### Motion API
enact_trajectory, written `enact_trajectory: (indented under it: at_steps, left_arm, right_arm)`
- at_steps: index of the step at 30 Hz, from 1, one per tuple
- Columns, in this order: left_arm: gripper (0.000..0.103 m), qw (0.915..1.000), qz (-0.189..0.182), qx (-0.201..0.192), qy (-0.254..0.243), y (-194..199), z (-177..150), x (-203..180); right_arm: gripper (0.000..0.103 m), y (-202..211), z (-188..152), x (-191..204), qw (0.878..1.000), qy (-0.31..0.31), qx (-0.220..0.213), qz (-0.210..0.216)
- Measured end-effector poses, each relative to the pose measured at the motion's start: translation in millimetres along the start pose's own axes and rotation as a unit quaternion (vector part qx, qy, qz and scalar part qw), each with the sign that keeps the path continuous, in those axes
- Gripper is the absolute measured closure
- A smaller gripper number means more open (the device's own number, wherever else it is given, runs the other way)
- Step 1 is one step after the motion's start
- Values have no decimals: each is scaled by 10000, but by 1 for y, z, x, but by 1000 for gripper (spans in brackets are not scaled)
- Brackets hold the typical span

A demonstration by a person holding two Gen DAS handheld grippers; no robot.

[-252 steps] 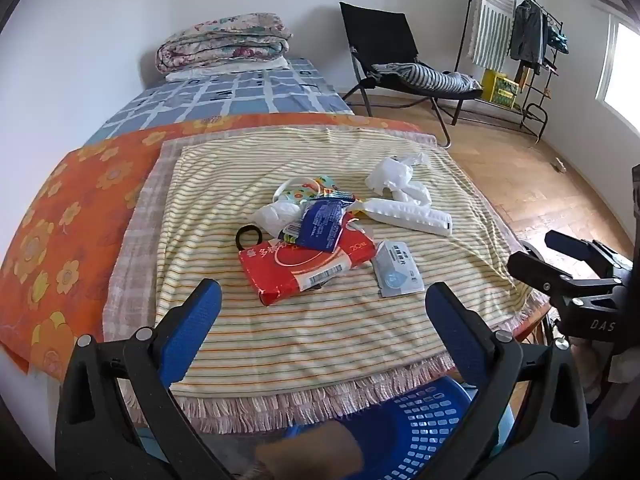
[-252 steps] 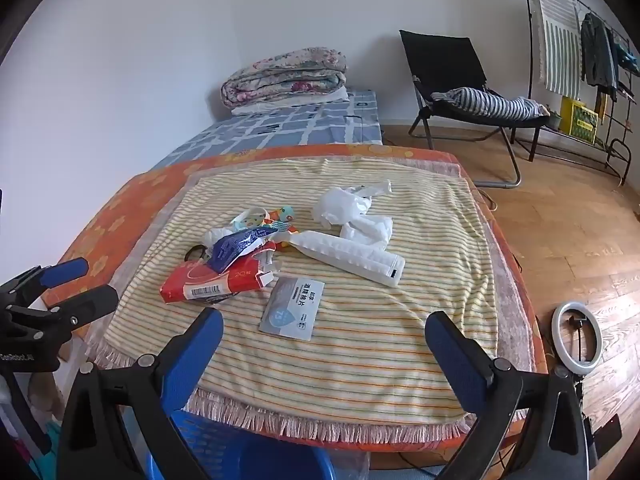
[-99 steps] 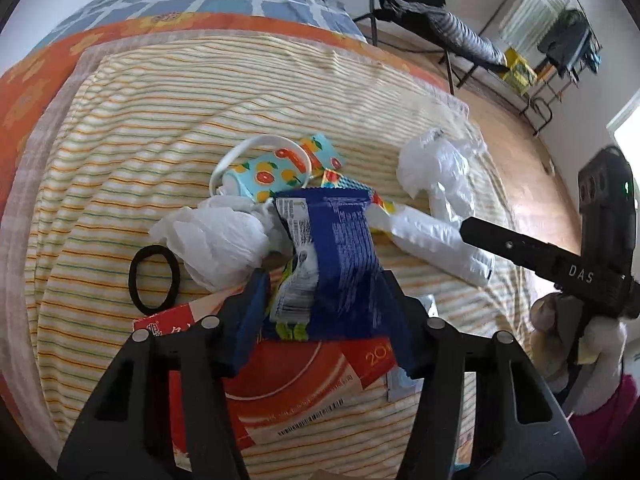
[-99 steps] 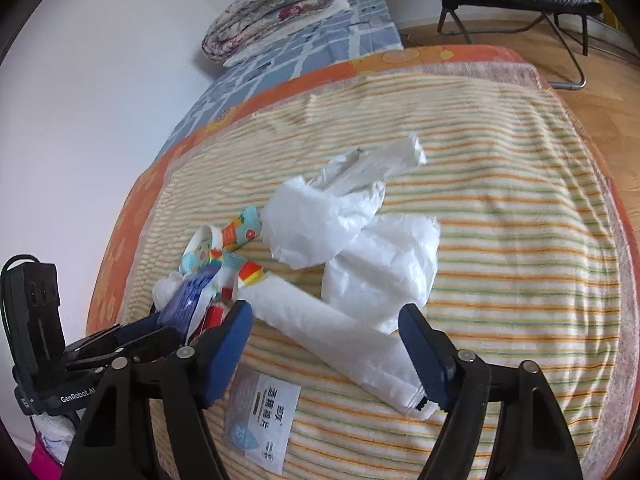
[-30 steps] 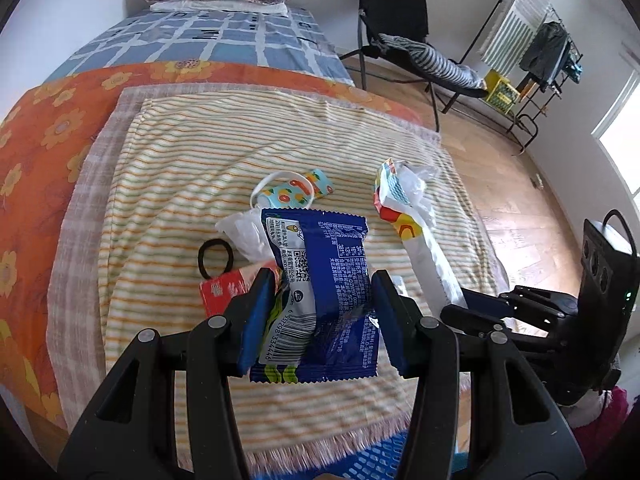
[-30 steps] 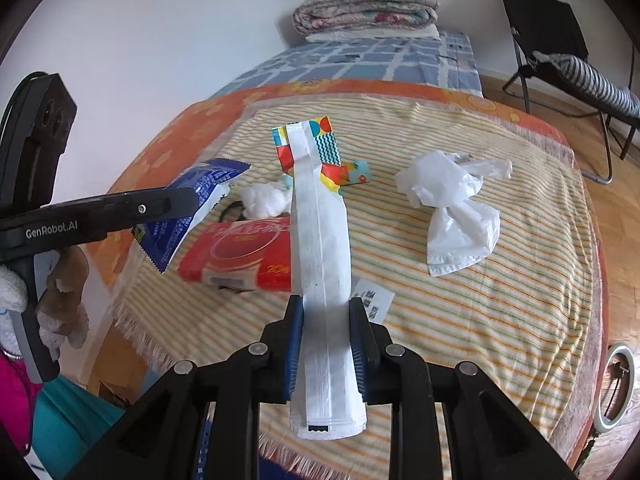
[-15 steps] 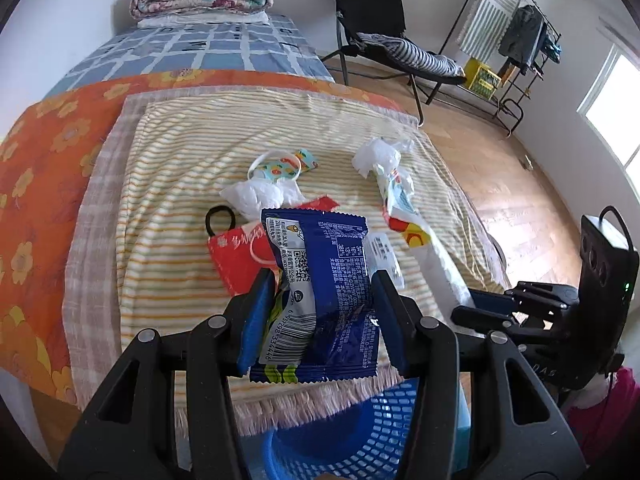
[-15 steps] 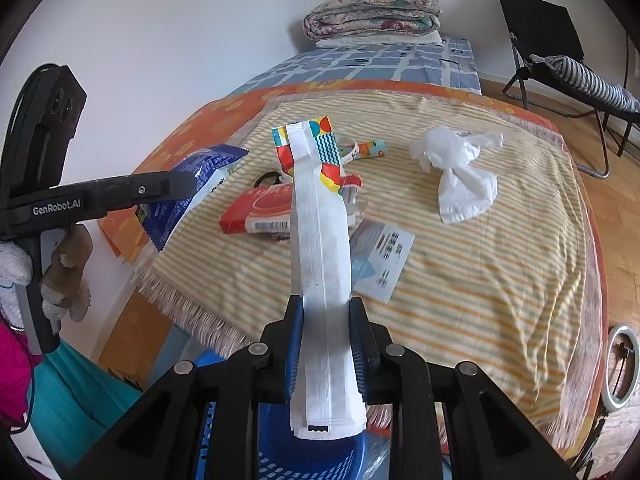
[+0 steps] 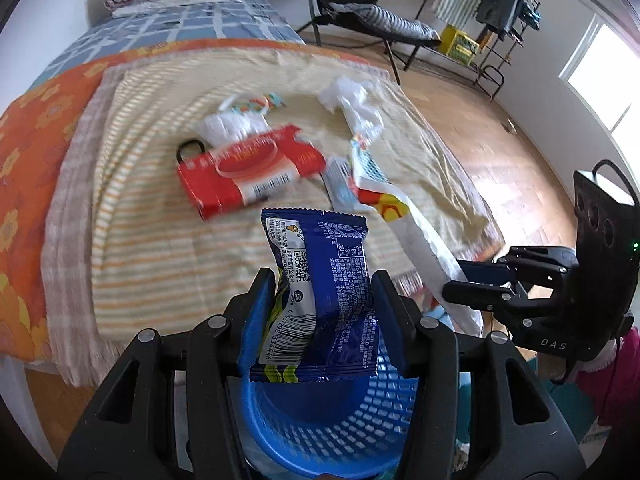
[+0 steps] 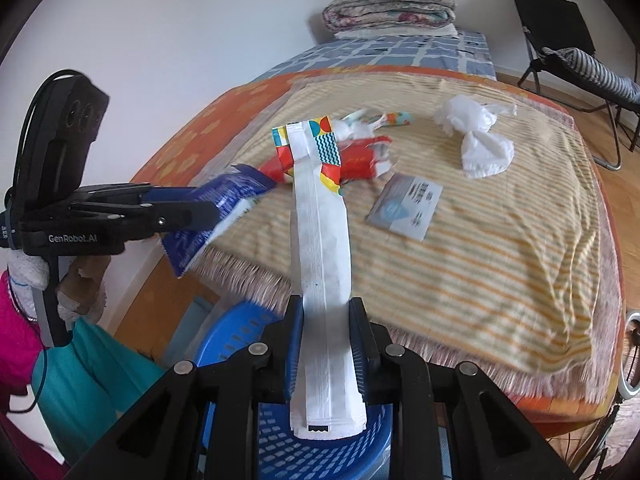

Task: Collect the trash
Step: 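Carry both items to the blue basket and open both tools to drop them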

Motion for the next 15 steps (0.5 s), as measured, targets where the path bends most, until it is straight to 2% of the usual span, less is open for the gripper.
enact_trajectory:
  at_steps: [15]
  left_arm:
    - [52, 9984, -193, 518, -102, -23, -59, -23]
  right_arm:
    - [81, 5, -42, 18, 9995, 298, 50, 94]
Point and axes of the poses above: each gripper's, at about its wrist camera, not at the fingertips, and y roughly against the way its jaws point, x to its left, z to its top, the point moved 9 cm from there along -y, roughly the way its jaws point, and after that the axes turned 13 degrees about -z, right-handed, at the moved point
